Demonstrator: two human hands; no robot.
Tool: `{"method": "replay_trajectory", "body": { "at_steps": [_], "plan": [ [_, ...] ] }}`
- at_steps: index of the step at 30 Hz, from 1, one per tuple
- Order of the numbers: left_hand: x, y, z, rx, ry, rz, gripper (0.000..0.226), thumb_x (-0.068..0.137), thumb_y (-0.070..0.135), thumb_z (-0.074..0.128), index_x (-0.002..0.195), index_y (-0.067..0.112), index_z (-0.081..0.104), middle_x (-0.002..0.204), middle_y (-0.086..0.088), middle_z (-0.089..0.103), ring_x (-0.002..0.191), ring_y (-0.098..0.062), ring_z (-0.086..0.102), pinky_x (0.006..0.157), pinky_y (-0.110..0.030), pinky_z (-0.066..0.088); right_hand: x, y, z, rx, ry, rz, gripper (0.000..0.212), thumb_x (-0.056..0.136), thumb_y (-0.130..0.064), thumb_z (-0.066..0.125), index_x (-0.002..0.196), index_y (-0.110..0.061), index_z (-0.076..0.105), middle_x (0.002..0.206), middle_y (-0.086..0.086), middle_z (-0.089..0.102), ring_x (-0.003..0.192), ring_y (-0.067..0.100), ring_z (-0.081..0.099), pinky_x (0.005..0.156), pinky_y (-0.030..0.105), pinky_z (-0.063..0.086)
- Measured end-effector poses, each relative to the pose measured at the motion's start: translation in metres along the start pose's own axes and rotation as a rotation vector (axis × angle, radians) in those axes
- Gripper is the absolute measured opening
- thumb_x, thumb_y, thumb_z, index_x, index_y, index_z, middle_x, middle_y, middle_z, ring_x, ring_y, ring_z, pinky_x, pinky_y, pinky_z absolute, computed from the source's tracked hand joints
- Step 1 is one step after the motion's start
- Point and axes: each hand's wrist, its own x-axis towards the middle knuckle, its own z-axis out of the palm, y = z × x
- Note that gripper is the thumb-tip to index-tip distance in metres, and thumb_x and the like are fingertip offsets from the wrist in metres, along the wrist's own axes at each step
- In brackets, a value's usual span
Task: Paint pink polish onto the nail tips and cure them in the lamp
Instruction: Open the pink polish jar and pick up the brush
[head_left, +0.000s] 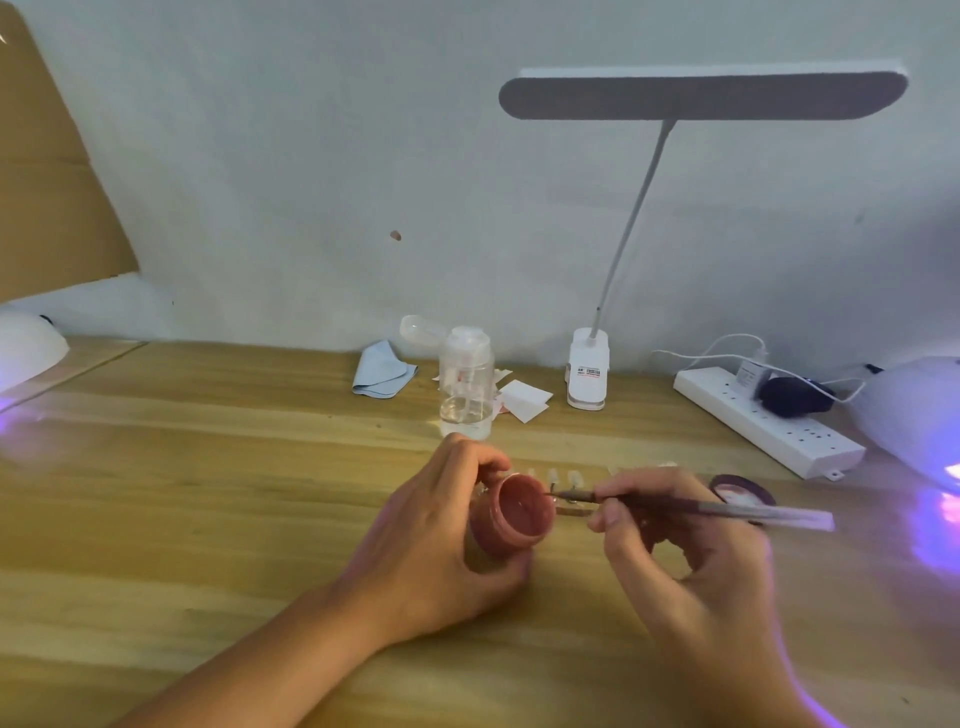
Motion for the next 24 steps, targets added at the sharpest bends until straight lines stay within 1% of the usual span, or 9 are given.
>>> {"method": "replay_trajectory", "body": {
  "at_steps": [3, 6, 9, 11, 13, 16, 19, 21, 24],
  "plan": [
    [-0.0016, -0.0006, 0.0010, 0.020, -0.013, 0.008, 0.062, 0.065, 0.051, 0.075, 0.116, 0.034, 0.043, 0.110, 0.024, 0.048, 0.104, 0.006, 0.053, 0.086, -0.020, 0.047, -0.0025, 0.0027, 0.0054, -0.037, -0.060, 0.011, 0.015, 0.084, -0.018, 0.060, 0.089, -0.032, 0.063, 0.071, -0.008, 0.068, 0.057, 0.017, 0.064, 0.046, 0.039, 0.048],
    [-0.0026, -0.0002, 0.0012, 0.035, -0.028, 0.042, 0.063, 0.067, 0.051, 0.074, 0.119, 0.033, 0.043, 0.111, 0.021, 0.049, 0.103, 0.003, 0.055, 0.085, -0.024, 0.049, -0.0046, 0.0043, 0.0091, -0.117, -0.105, 0.014, 0.007, 0.085, -0.032, 0.057, 0.091, -0.034, 0.060, 0.068, -0.006, 0.067, 0.054, 0.014, 0.061, 0.049, 0.038, 0.049],
    [-0.0030, 0.0021, 0.0007, 0.053, -0.042, 0.058, 0.063, 0.068, 0.053, 0.073, 0.120, 0.032, 0.043, 0.112, 0.019, 0.048, 0.103, 0.002, 0.056, 0.084, -0.026, 0.050, -0.0034, 0.0068, 0.0110, -0.229, -0.119, -0.030, 0.008, 0.086, -0.024, 0.066, 0.093, -0.028, 0.065, 0.063, -0.006, 0.064, 0.051, 0.012, 0.056, 0.048, 0.032, 0.046],
    [-0.0031, 0.0027, 0.0007, 0.058, -0.040, 0.068, 0.062, 0.069, 0.053, 0.072, 0.120, 0.030, 0.043, 0.113, 0.018, 0.049, 0.104, 0.001, 0.057, 0.083, -0.028, 0.052, -0.0028, 0.0086, 0.0114, -0.293, -0.138, -0.036, 0.009, 0.086, -0.019, 0.070, 0.094, -0.025, 0.070, 0.057, -0.003, 0.056, 0.051, 0.014, 0.050, 0.046, 0.028, 0.041],
    [-0.0027, 0.0031, 0.0006, 0.056, -0.041, 0.069, 0.062, 0.070, 0.052, 0.072, 0.120, 0.030, 0.044, 0.114, 0.017, 0.049, 0.104, 0.001, 0.057, 0.082, -0.030, 0.053, -0.0017, 0.0092, 0.0104, -0.319, -0.144, -0.031, 0.015, 0.085, -0.017, 0.070, 0.096, -0.027, 0.071, 0.055, -0.003, 0.053, 0.053, 0.016, 0.047, 0.047, 0.026, 0.039],
    [-0.0018, 0.0034, 0.0003, 0.066, -0.045, 0.074, 0.062, 0.070, 0.052, 0.072, 0.121, 0.030, 0.043, 0.115, 0.017, 0.049, 0.104, 0.001, 0.057, 0.082, -0.030, 0.053, -0.0007, 0.0083, 0.0089, -0.310, -0.170, -0.031, 0.028, 0.083, -0.009, 0.073, 0.099, -0.032, 0.069, 0.061, -0.010, 0.057, 0.056, 0.016, 0.047, 0.049, 0.022, 0.040],
    [-0.0012, 0.0037, -0.0004, 0.065, -0.047, 0.079, 0.062, 0.070, 0.051, 0.072, 0.120, 0.030, 0.043, 0.115, 0.016, 0.049, 0.103, 0.000, 0.058, 0.082, -0.031, 0.053, 0.0011, 0.0055, 0.0098, -0.297, -0.158, -0.043, 0.026, 0.082, -0.011, 0.071, 0.098, -0.032, 0.070, 0.063, -0.025, 0.052, 0.054, 0.012, 0.045, 0.049, 0.009, 0.034],
    [-0.0007, 0.0036, -0.0007, 0.074, -0.046, 0.083, 0.062, 0.070, 0.052, 0.071, 0.120, 0.029, 0.044, 0.114, 0.016, 0.050, 0.103, 0.000, 0.057, 0.083, -0.030, 0.053, 0.0028, 0.0040, 0.0103, -0.298, -0.149, -0.050, 0.024, 0.079, -0.015, 0.067, 0.095, -0.033, 0.069, 0.064, -0.030, 0.050, 0.054, 0.010, 0.043, 0.049, 0.005, 0.031],
    [-0.0011, 0.0035, -0.0009, 0.091, -0.043, 0.084, 0.061, 0.070, 0.054, 0.069, 0.119, 0.031, 0.042, 0.113, 0.017, 0.050, 0.101, -0.001, 0.057, 0.082, -0.027, 0.052, 0.0019, 0.0038, 0.0098, -0.277, -0.150, -0.047, 0.021, 0.078, -0.017, 0.065, 0.092, -0.033, 0.068, 0.060, -0.022, 0.054, 0.051, 0.011, 0.044, 0.047, 0.010, 0.035]
  ]
}}
